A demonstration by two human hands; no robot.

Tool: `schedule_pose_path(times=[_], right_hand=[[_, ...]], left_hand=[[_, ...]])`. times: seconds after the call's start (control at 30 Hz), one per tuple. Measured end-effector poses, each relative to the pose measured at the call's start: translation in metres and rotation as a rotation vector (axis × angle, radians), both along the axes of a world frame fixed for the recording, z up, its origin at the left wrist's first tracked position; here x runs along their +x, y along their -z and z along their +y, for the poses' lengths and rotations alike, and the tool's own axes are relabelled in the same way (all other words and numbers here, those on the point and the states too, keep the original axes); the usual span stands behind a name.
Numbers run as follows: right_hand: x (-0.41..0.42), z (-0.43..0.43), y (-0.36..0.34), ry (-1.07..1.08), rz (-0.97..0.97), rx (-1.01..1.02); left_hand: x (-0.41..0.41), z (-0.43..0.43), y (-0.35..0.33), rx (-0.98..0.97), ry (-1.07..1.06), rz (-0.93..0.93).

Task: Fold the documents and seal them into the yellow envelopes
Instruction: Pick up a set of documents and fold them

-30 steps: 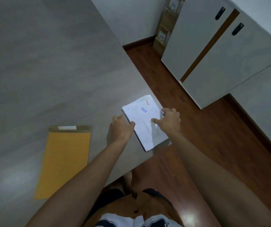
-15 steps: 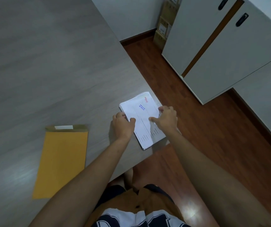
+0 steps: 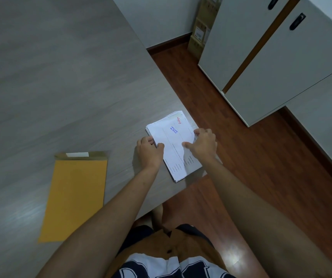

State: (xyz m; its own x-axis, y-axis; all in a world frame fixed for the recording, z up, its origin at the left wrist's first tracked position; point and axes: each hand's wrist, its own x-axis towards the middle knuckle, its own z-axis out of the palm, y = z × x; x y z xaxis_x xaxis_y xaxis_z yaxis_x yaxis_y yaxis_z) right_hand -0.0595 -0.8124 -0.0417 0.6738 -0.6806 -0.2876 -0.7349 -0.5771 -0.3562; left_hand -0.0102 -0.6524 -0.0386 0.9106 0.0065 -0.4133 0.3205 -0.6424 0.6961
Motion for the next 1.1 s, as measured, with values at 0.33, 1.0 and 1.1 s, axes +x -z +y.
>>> schedule_pose_path(times=[0.33, 1.0, 1.1], right_hand=[[0.0007, -0.0017, 0.0026, -0.017, 0.011, -0.017], [0.0036, -0.0058, 0.0001, -0.068, 0.023, -0.016], [0.004, -0.0064, -0.0007, -0.073, 0.029, -0.019]], left_hand=[[0.0035, -0.0005, 0.0016, 0.028, 0.006, 0.106], [0.0017, -0.0032, 0.0047, 0.077, 0.053, -0.016], [-0.0004, -0.0025, 0.0055, 0.076, 0.09, -0.055]])
